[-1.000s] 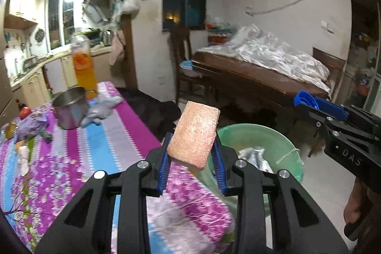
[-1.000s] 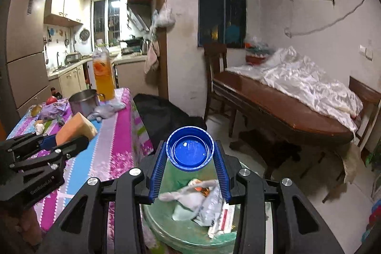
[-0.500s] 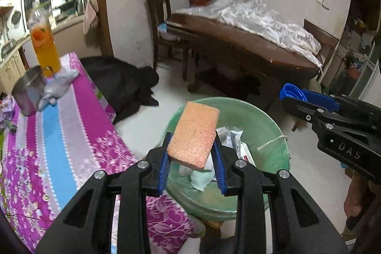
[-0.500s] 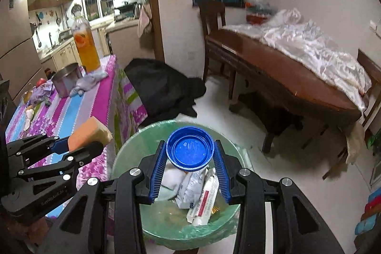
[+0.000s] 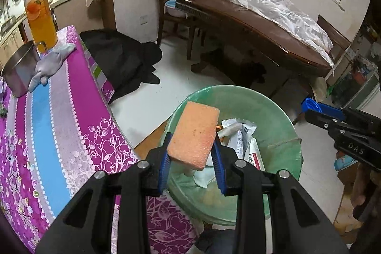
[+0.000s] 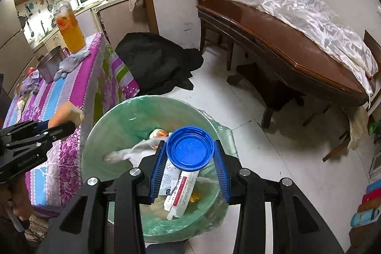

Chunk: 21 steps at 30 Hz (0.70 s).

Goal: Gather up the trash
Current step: 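Open both grippers to drop the sponge and cap into the basin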

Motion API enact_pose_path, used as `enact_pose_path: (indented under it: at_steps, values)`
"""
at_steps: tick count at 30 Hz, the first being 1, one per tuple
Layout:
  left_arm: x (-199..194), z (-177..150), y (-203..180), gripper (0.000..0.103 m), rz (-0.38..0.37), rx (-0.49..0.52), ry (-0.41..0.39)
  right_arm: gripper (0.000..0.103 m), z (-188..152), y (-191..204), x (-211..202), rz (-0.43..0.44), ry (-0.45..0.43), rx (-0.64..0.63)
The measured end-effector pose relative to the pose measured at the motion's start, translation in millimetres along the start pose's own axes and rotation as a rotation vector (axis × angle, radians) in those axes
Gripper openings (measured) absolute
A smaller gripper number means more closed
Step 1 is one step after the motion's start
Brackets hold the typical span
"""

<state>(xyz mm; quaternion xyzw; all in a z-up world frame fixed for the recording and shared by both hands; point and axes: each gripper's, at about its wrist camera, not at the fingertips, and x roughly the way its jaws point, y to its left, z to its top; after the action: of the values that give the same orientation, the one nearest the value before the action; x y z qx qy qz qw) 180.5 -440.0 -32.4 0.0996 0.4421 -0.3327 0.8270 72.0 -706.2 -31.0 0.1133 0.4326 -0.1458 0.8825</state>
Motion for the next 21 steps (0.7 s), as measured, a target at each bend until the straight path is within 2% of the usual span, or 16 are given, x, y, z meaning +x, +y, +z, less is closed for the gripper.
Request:
enact_pose_path:
  at_steps: [21]
  values:
    - [14.0, -0.9, -8.1, 0.03, -0.012, 0.006, 0.032, 0.04, -5.5, 3.9, 9.9, 0.011, 0.028, -0.009]
